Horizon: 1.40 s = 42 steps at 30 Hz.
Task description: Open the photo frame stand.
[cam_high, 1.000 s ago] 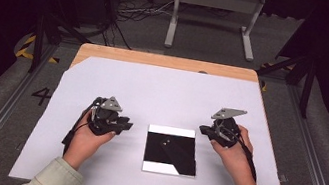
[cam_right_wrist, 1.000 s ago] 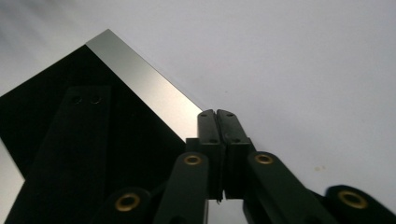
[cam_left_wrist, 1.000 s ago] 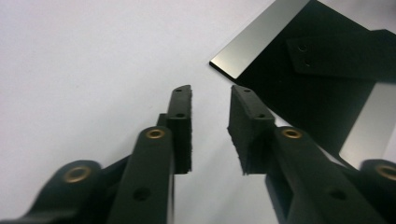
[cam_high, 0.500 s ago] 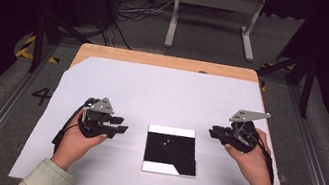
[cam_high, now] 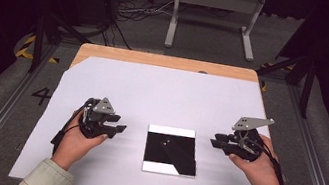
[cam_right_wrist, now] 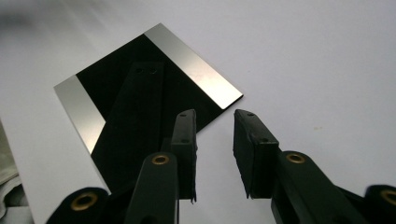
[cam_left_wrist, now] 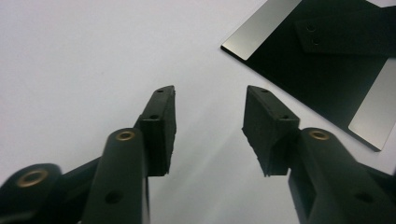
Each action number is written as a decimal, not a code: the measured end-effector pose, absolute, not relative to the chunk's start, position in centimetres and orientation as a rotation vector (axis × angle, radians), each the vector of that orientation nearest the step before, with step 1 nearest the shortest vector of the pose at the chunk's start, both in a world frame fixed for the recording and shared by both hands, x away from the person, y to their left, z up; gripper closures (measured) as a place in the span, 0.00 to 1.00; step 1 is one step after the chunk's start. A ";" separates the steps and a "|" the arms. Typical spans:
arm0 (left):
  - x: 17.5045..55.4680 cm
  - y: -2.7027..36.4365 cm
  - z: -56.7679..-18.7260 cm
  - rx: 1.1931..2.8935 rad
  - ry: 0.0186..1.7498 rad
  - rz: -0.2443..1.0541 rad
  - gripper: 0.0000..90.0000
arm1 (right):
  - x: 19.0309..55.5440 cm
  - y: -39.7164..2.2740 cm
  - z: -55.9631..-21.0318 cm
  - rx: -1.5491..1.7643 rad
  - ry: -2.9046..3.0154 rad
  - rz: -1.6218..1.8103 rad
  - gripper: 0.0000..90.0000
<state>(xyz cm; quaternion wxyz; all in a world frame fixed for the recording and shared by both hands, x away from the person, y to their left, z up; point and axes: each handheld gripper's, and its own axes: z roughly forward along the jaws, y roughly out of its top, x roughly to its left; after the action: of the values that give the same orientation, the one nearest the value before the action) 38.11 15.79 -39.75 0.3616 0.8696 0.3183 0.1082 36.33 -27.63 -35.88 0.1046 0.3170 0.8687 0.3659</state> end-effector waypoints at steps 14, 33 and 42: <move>38.2 16.0 -39.6 2.193 0.795 0.299 0.56 | 34.6 -27.2 -36.2 0.903 2.632 1.033 0.79; 37.9 16.0 -39.6 2.191 0.776 0.196 0.60 | 33.3 -26.0 -38.3 0.891 2.735 0.931 0.78; 38.0 15.9 -39.8 2.199 0.786 0.206 0.60 | 33.0 -25.0 -39.3 0.867 2.805 0.844 0.80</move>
<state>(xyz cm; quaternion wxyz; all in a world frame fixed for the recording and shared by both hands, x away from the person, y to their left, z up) 37.99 15.95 -39.82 0.3883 0.8645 0.3088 0.0810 33.04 -24.97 -39.33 0.0434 0.2836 0.9173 0.2762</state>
